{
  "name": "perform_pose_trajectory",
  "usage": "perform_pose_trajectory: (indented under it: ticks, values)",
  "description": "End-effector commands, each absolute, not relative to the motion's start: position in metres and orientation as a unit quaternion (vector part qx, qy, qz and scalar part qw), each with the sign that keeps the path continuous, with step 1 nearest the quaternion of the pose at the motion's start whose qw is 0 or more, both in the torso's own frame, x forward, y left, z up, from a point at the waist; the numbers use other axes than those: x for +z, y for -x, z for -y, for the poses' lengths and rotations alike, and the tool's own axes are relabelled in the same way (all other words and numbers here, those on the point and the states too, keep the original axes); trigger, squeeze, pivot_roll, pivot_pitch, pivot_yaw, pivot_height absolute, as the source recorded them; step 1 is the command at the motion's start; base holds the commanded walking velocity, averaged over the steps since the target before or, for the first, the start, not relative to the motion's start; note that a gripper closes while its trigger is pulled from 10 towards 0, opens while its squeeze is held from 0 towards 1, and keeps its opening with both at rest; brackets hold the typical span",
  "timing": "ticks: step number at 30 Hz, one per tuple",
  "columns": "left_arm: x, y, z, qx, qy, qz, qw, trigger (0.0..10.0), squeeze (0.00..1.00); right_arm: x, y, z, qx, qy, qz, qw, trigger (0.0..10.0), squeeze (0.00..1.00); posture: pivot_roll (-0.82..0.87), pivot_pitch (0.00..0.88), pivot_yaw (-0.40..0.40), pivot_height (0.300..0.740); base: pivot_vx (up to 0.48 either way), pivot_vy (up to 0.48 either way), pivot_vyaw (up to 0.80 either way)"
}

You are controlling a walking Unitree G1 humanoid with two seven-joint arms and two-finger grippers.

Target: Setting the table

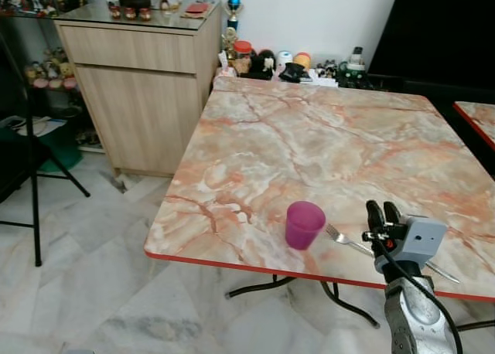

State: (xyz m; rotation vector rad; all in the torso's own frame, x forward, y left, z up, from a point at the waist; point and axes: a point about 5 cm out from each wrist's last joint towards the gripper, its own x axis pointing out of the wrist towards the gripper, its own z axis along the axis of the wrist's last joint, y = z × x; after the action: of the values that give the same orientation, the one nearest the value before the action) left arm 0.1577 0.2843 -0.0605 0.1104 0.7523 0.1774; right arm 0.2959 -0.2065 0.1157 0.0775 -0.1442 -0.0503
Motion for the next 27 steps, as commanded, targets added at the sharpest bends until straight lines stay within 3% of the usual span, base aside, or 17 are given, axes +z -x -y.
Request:
perform_pose_trajectory:
  ticks: [1, 4, 11, 20, 21, 22, 27]
  values:
    - [-0.064, -0.154, -0.279, 0.076, -0.056, -0.374, 0.923, 10.0, 0.0, 0.118, -0.295, 0.213, -0.033, -0.037, 0.076, 0.996, 10.0, 0.0, 0.09, 0.04, -0.028, 0.74, 0.0, -0.472, 0.0]
    - [-0.064, -0.154, -0.279, 0.076, -0.057, -0.374, 0.923, 10.0, 0.0, 0.118, -0.295, 0.213, -0.033, -0.036, 0.076, 0.996, 10.0, 0.0, 0.09, 0.041, -0.027, 0.74, 0.0, -0.446, 0.0]
    - [-0.064, -0.153, -0.281, 0.084, -0.053, -0.375, 0.922, 10.0, 0.0, 0.116, -0.295, 0.212, -0.02, -0.035, 0.069, 0.997, 10.0, 0.0, 0.09, 0.044, -0.028, 0.74, 0.0, 0.0, 0.0]
    - [-0.065, -0.151, -0.28, 0.085, -0.046, -0.373, 0.923, 10.0, 0.0, 0.112, -0.296, 0.194, 0.079, -0.018, 0.042, 0.996, 10.0, 0.0, 0.09, 0.049, -0.031, 0.74, 0.0, 0.0, 0.0]
    - [-0.065, -0.151, -0.28, 0.085, -0.044, -0.372, 0.923, 10.0, 0.0, 0.111, -0.296, 0.192, 0.09, -0.018, 0.038, 0.995, 10.0, 0.33, 0.09, 0.049, -0.032, 0.74, 0.0, 0.0, 0.0]
    - [-0.065, -0.151, -0.28, 0.086, -0.042, -0.371, 0.924, 10.0, 0.0, 0.111, -0.296, 0.19, 0.099, -0.027, 0.037, 0.994, 10.0, 1.0, 0.09, 0.05, -0.034, 0.74, 0.0, 0.0, 0.0]
    - [-0.065, -0.151, -0.279, 0.085, -0.039, -0.371, 0.924, 10.0, 0.0, 0.116, -0.298, 0.196, 0.08, -0.028, 0.051, 0.995, 10.0, 1.0, 0.09, 0.05, -0.034, 0.74, 0.0, 0.0, 0.0]
